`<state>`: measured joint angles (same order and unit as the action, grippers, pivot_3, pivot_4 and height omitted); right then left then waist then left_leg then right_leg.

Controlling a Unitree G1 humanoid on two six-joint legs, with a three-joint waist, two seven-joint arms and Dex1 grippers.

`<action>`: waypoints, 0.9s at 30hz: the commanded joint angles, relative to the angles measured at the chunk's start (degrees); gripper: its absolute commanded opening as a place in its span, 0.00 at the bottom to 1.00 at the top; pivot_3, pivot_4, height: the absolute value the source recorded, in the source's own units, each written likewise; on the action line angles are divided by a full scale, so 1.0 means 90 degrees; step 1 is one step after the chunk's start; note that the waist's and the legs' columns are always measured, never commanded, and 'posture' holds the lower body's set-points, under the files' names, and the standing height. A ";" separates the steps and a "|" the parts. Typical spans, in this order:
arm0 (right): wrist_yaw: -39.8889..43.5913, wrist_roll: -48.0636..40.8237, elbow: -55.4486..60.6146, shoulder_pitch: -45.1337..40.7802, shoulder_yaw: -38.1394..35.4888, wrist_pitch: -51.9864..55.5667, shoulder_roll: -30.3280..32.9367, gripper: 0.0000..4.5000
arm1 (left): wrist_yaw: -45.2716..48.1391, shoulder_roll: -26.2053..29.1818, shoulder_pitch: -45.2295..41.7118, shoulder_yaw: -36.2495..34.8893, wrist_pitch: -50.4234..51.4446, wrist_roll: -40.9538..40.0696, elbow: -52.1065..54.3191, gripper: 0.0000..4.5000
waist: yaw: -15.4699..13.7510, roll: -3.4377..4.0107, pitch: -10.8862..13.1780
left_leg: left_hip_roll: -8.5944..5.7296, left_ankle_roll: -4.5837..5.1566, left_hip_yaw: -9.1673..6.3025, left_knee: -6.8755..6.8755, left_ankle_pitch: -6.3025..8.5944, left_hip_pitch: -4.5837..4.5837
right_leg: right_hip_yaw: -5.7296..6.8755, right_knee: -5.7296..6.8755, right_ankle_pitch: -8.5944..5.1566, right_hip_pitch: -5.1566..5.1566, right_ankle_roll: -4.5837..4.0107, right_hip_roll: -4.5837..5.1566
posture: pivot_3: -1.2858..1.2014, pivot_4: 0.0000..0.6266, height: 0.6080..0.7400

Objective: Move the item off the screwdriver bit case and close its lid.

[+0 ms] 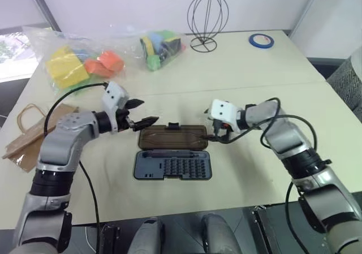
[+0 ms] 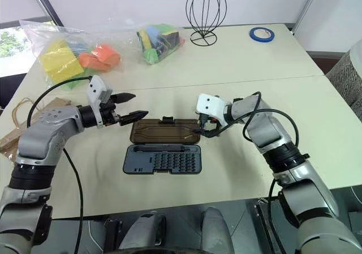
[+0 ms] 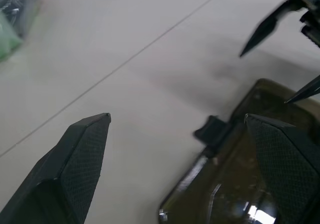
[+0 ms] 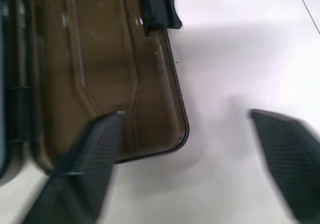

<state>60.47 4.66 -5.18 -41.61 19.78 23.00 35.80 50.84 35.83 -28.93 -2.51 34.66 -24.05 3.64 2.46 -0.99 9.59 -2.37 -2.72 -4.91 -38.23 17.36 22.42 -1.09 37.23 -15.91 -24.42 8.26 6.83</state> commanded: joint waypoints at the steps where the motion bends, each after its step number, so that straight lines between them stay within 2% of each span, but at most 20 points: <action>1: -0.0037 -0.0416 0.0924 0.0043 -0.0666 0.0740 0.0205 0.99 | 0.0528 0.0301 0.0300 -0.0179 0.0424 -0.0715 0.1014 1.00 | 0.0014 0.0001 0.0001 | 0.0000 0.0000 0.0001 -0.0001 0.0000 0.0000 | -0.0001 0.0000 0.0000 0.0000 0.0000 0.0000 | 0.52 0.24 1.00; 7: -0.0470 -0.0567 0.1392 0.0156 -0.0955 0.1384 0.0119 0.99 | 0.0736 0.0597 0.0798 -0.0095 0.0558 -0.0965 0.1586 1.00 | -0.0007 0.0002 0.0001 | 0.0003 0.0001 0.0001 0.0004 0.0000 0.0000 | -0.0006 0.0002 0.0000 -0.0005 -0.0001 0.0000 | 0.52 0.24 1.00; 10: -0.0600 -0.0650 0.1518 0.0179 -0.0997 0.1562 0.0083 1.00 | 0.0635 0.0507 0.0786 -0.0104 0.0620 -0.1067 0.1597 0.83 | -0.0038 0.0002 0.0001 | 0.0002 0.0000 0.0002 -0.0001 0.0000 0.0000 | -0.0007 0.0003 0.0000 0.0000 -0.0001 0.0000 | 0.52 0.24 1.00; 17: -0.0731 -0.0781 0.1670 0.0163 -0.0969 0.1685 0.0143 1.00 | 0.0895 0.0761 0.1112 -0.0031 0.0572 -0.1098 0.1763 0.05 | -0.0004 0.0002 0.0001 | 0.0001 0.0001 0.0002 0.0002 0.0000 0.0000 | -0.0007 0.0002 0.0000 0.0000 -0.0001 0.0000 | 0.52 0.24 1.00; 21: -0.0752 -0.0801 0.1583 0.0035 -0.0933 0.1644 0.0112 1.00 | 0.1201 0.0967 0.1499 0.0196 0.0639 -0.1177 0.2053 0.02 | 0.0003 0.0003 0.0001 | 0.0003 0.0001 0.0002 0.0005 0.0000 -0.0001 | -0.0007 0.0002 0.0000 -0.0002 -0.0001 -0.0001 | 0.52 0.24 1.00; 27: -0.0749 -0.0678 0.1221 -0.0094 -0.0658 0.1407 -0.0014 1.00 | 0.1596 0.1196 0.1973 0.0800 0.0143 -0.0656 0.1830 0.02 | -0.0009 0.0003 0.0001 | 0.0003 0.0002 0.0004 0.0004 0.0001 -0.0001 | -0.0009 0.0001 0.0000 -0.0002 -0.0001 -0.0001 | 0.52 0.24 1.00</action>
<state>53.78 -1.36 5.86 -41.08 13.49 37.26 35.94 64.08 45.65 -11.43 3.88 38.23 -31.77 20.53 2.37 -0.97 9.60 -2.35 -2.71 -4.87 -38.19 17.36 22.42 -1.18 37.24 -15.91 -24.43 8.25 6.83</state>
